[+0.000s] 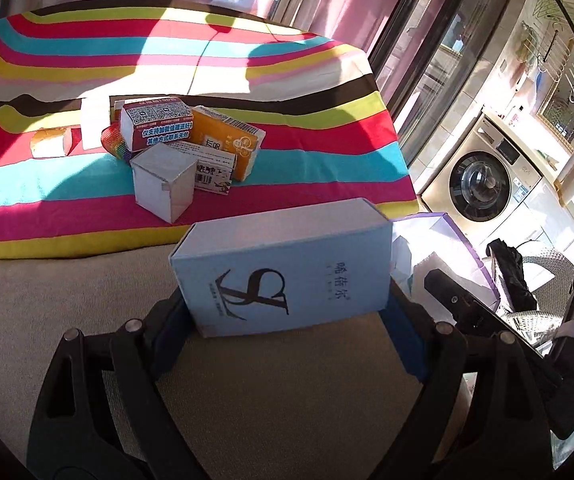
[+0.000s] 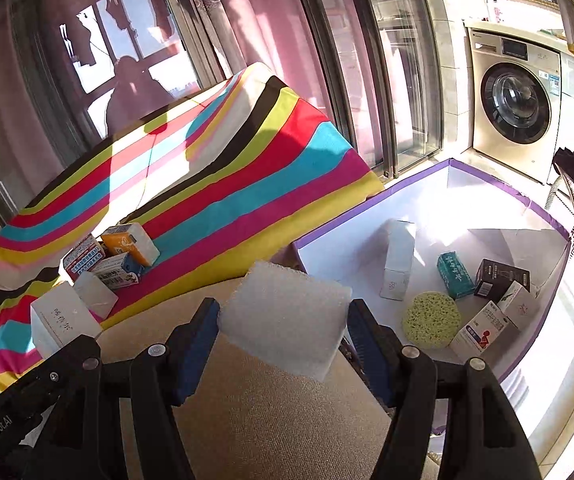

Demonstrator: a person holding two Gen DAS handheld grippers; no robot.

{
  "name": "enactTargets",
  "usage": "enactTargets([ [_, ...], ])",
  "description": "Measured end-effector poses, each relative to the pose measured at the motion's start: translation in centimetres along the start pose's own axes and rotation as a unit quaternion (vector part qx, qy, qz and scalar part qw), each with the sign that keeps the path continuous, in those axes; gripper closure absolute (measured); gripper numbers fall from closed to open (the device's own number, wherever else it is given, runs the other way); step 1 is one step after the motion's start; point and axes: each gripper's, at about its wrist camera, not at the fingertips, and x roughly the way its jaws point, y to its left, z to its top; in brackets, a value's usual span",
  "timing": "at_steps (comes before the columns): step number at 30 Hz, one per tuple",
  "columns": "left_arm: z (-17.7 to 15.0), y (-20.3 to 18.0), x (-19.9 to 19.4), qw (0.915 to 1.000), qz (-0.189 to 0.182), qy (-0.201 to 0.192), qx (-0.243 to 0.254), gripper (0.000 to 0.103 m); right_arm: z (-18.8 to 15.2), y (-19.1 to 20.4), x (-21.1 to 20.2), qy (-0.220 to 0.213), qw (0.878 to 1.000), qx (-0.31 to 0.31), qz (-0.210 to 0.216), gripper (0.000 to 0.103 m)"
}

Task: Organize objects
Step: 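Carry the S-logo box and foam block to the bin and open both tools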

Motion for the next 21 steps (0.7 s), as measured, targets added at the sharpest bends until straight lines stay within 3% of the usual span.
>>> enactTargets([
  [9,1.0,-4.7,3.5,0.9929,-0.113,0.035,0.003,0.015,0.1,-4.1,-0.4,-0.004,0.994,0.045,-0.096,0.037],
  [13,1.6,-7.1,4.8,0.9827,-0.180,0.045,0.002,0.015,0.3,-5.7,-1.2,-0.017,0.987,0.056,-0.147,0.037],
  [17,2.2,-9.6,6.0,0.9644,-0.255,0.068,0.011,0.011,0.2,-7.5,-1.5,-0.013,0.982,0.087,-0.166,0.035],
  [21,2.1,-9.9,6.6,0.9622,-0.260,0.081,0.007,0.006,-0.1,-8.3,-1.4,-0.011,0.978,0.109,-0.175,0.022],
])
